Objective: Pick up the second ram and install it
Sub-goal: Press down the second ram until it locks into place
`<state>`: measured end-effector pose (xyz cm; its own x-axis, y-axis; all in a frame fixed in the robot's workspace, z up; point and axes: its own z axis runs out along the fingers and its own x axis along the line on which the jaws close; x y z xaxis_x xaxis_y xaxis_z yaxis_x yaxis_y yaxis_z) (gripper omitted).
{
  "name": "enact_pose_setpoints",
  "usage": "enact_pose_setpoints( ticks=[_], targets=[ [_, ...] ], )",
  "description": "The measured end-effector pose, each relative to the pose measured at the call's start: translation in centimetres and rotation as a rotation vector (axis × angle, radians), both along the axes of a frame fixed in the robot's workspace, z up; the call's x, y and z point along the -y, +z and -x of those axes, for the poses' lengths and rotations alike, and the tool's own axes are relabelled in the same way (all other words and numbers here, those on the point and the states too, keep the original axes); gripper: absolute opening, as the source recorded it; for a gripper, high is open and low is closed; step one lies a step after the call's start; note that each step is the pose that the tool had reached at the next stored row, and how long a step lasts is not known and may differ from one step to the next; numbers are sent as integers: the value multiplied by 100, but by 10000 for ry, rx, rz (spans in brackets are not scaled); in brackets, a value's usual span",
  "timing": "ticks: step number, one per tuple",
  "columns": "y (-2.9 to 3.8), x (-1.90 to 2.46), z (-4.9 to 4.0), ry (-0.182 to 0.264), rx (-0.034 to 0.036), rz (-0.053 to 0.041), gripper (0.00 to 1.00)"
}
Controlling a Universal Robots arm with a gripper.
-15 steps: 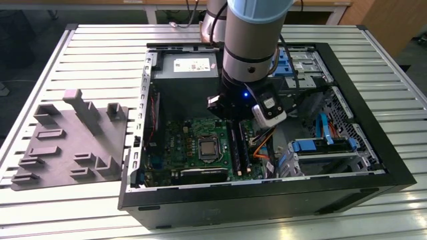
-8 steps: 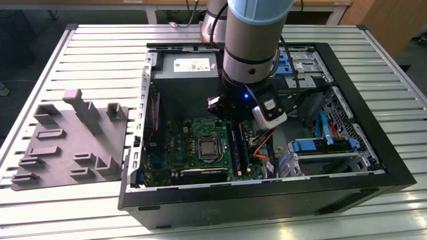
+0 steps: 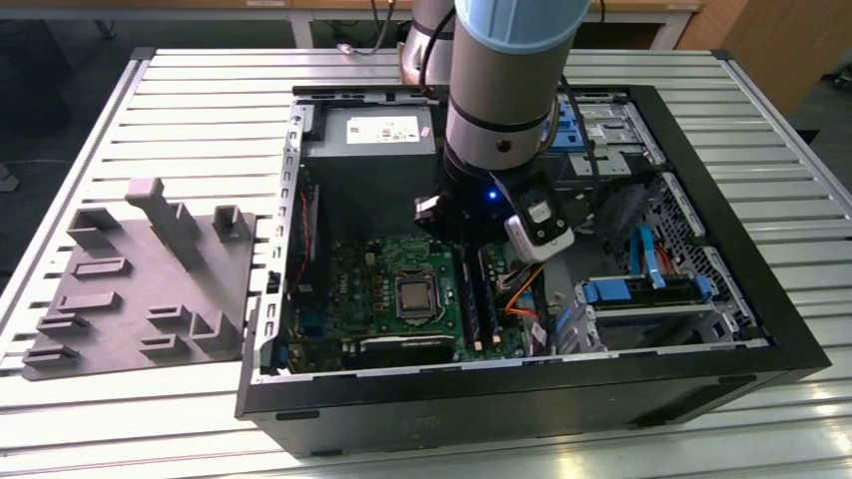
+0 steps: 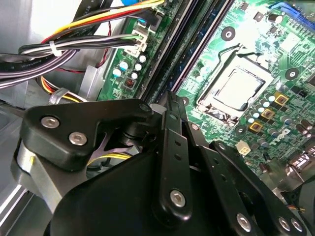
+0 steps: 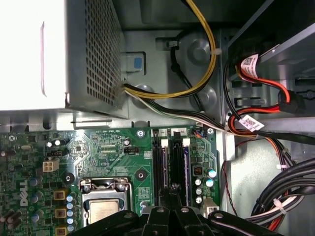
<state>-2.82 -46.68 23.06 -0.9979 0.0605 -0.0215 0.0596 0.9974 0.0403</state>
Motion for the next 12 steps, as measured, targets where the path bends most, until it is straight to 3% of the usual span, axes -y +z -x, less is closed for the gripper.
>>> enact_pose_setpoints(
  ticks=[12],
  targets=[
    [0,74,-1,0,0,1,11]
  ],
)
